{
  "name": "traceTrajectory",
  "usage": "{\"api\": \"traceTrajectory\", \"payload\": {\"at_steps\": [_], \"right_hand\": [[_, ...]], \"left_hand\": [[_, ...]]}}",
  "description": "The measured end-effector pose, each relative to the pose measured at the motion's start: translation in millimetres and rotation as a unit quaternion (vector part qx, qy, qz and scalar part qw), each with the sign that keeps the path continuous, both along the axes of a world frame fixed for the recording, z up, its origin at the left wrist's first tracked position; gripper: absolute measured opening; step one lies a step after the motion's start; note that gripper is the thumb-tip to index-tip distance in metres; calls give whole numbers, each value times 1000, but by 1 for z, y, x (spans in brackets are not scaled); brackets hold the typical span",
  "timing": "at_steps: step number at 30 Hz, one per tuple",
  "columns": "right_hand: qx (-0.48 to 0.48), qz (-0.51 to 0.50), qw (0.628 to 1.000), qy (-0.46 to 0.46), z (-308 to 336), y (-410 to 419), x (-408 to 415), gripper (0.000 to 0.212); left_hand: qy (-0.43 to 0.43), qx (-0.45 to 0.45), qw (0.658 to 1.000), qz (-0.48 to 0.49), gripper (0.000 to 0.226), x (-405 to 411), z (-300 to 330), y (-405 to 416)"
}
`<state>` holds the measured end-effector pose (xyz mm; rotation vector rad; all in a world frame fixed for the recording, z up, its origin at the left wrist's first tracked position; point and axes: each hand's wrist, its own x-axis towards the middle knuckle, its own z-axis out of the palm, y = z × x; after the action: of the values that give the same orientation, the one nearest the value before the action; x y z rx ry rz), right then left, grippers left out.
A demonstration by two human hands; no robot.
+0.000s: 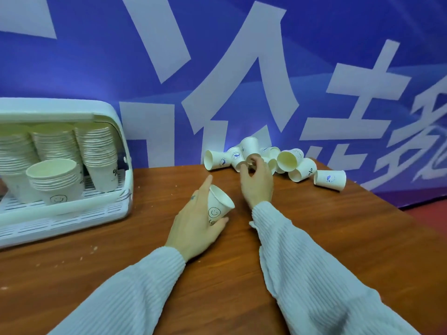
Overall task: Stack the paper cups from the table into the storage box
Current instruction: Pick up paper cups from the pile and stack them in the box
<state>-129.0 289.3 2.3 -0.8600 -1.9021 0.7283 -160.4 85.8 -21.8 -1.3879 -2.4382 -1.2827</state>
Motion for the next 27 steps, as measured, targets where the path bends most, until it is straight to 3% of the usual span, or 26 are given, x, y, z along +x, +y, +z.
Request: {"api": "traceTrajectory", "payload": {"at_steps": [3,6,11,14,16,20,23,27], "right_hand": [[32,-37,994,-100,30,47,-28,50],[-5,-35,981,-190,57,84,-60,64],[-20,-43,962,-270,53,109,-87,58],[-5,-59,969,-241,46,109,-82,60],[13,-50,984,-171,50,99,-71,72],[-55,116,992,-16,58,55,-50,94],[-82,212,974,5,61,4,-37,78],[-106,292,950,0,67,-71,-35,52]], "left_hand": [[-3,10,1000,4,104,-2,-1,-1],[-4,14,1000,6,105,-6,-3,3],[-5,15,1000,6,107,-10,-5,4],[-12,18,1000,7,107,-11,-4,5],[-19,22,1000,10,106,-11,-3,5],[-70,79,994,32,106,-8,5,1],[-115,146,981,61,97,-7,17,-12],[-111,209,963,127,90,-16,39,-44]]}}
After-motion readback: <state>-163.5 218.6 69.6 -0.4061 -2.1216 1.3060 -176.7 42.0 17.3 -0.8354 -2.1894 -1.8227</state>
